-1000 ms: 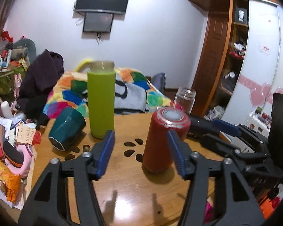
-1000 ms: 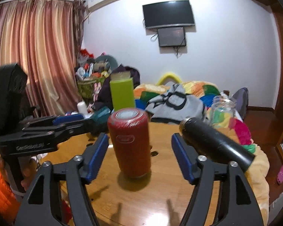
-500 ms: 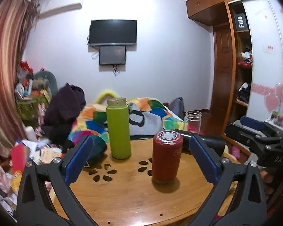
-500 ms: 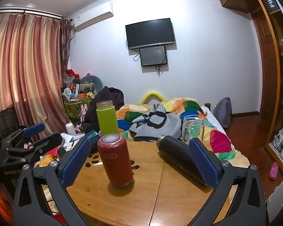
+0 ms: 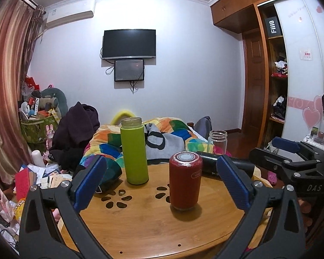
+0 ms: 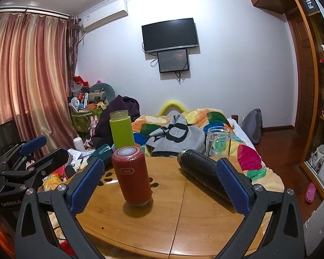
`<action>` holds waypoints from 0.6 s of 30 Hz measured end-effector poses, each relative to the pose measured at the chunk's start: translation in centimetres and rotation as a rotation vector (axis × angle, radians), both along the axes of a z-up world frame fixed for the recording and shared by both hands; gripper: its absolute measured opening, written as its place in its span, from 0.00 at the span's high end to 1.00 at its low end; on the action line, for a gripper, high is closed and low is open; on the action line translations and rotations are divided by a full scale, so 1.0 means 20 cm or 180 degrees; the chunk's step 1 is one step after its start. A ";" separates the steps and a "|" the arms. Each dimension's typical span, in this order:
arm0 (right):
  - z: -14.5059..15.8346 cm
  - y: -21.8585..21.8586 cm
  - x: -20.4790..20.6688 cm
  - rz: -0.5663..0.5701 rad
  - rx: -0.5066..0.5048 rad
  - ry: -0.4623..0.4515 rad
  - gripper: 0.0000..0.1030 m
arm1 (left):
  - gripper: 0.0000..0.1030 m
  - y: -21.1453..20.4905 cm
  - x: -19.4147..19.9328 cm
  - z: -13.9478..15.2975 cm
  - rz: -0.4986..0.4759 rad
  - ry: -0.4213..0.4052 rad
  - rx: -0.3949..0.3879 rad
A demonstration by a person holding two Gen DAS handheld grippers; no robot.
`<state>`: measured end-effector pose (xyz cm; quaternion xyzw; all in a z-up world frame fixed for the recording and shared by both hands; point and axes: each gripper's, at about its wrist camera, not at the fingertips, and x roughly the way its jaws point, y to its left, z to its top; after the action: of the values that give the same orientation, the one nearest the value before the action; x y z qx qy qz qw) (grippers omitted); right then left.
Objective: Flip cup upside down
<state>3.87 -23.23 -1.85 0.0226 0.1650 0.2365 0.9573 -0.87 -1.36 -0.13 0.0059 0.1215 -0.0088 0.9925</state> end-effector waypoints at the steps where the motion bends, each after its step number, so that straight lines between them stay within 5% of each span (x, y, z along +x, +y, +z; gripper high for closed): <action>1: 0.00 0.00 -0.01 0.0006 -0.0006 -0.0011 0.00 | 0.00 -0.01 -0.01 0.00 0.0001 -0.0002 -0.0002; 18: 0.04 0.01 -0.05 0.0013 -0.0001 -0.0099 0.00 | 0.00 -0.01 -0.01 0.00 0.0035 -0.0042 0.0003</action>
<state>2.93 -22.97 -1.03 0.0184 0.1502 0.2387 0.9592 -1.14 -1.47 -0.10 0.0058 0.1150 -0.0033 0.9933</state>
